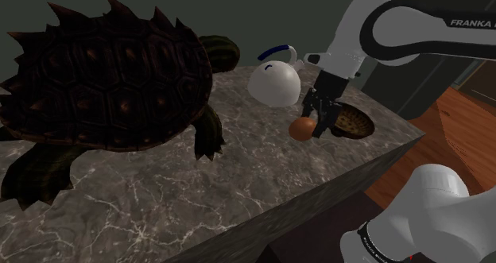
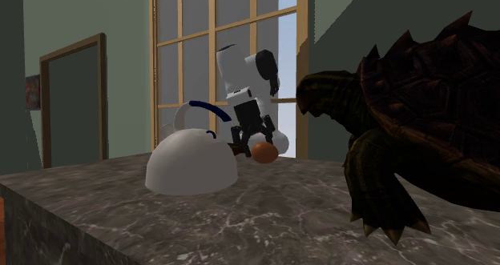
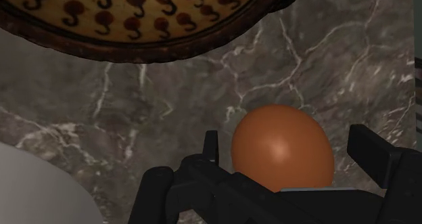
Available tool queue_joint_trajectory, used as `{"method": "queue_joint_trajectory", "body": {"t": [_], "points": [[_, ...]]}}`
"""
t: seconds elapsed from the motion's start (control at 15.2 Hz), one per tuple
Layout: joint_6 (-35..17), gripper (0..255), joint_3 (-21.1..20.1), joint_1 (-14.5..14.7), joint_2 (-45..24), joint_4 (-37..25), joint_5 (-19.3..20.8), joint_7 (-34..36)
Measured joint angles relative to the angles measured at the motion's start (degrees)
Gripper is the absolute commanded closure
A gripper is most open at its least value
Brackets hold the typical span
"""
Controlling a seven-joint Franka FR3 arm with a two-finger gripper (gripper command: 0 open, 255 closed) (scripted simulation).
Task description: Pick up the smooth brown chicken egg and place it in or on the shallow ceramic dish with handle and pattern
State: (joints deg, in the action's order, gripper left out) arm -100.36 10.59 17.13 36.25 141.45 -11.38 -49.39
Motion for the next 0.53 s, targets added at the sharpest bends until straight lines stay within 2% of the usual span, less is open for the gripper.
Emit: {"method": "queue_joint_trajectory", "body": {"t": [0.4,0.46,0.53], "points": [[-0.62,0,-0.05,0.03,0.03,0.63,-0.07,-0.09],[-0.62,255,-0.05,0.03,0.03,0.63,-0.07,-0.09],[-0.62,255,-0.05,0.03,0.06,0.59,-0.08,-0.09]]}}
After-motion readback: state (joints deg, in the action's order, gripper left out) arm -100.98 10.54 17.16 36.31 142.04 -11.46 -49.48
